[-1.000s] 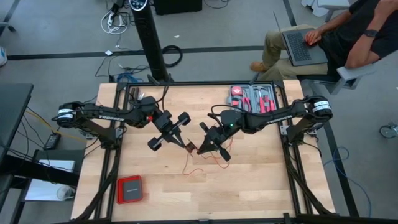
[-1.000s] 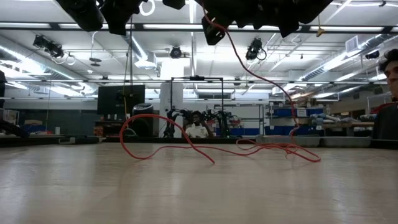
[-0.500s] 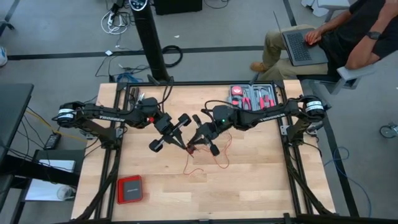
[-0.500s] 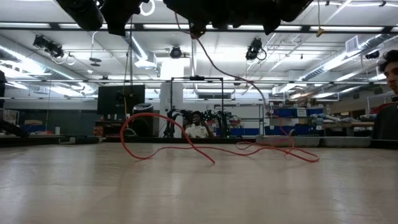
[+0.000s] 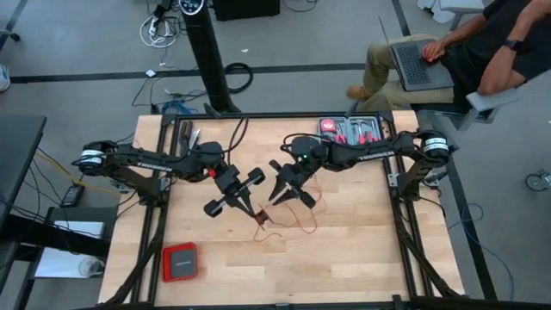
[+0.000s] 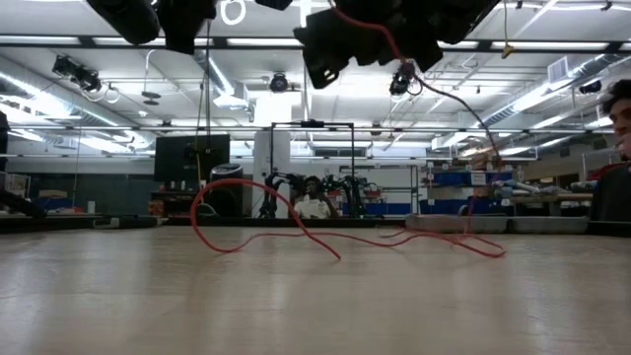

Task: Coil cords
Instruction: Coil the red cable wire onto the black spool

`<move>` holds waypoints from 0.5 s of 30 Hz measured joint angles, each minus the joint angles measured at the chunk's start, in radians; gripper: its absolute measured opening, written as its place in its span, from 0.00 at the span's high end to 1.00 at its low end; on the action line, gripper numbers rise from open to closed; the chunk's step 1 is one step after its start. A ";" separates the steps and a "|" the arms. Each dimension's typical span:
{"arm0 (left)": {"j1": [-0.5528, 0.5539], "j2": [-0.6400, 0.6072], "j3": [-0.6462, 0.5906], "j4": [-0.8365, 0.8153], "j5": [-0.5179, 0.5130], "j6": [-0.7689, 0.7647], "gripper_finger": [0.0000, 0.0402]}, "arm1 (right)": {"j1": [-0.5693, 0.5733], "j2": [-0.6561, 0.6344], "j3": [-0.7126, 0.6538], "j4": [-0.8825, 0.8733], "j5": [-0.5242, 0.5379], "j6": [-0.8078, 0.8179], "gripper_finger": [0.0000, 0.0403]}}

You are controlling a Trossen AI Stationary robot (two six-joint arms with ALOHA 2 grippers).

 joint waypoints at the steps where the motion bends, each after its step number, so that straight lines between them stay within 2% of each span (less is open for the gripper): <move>1: 0.005 0.000 0.000 -0.013 -0.001 0.010 1.00 | 0.002 -0.014 0.000 -0.012 0.052 -0.006 0.79; 5: 0.034 0.001 0.000 -0.119 -0.035 0.078 1.00 | 0.035 -0.090 0.002 -0.136 0.328 -0.081 0.81; 9: 0.065 0.001 -0.004 -0.187 -0.096 0.152 1.00 | 0.033 -0.173 0.000 -0.242 0.382 -0.086 0.81; 15: 0.099 0.001 -0.059 -0.098 -0.166 0.158 1.00 | 0.025 -0.301 0.000 -0.354 0.494 -0.071 0.81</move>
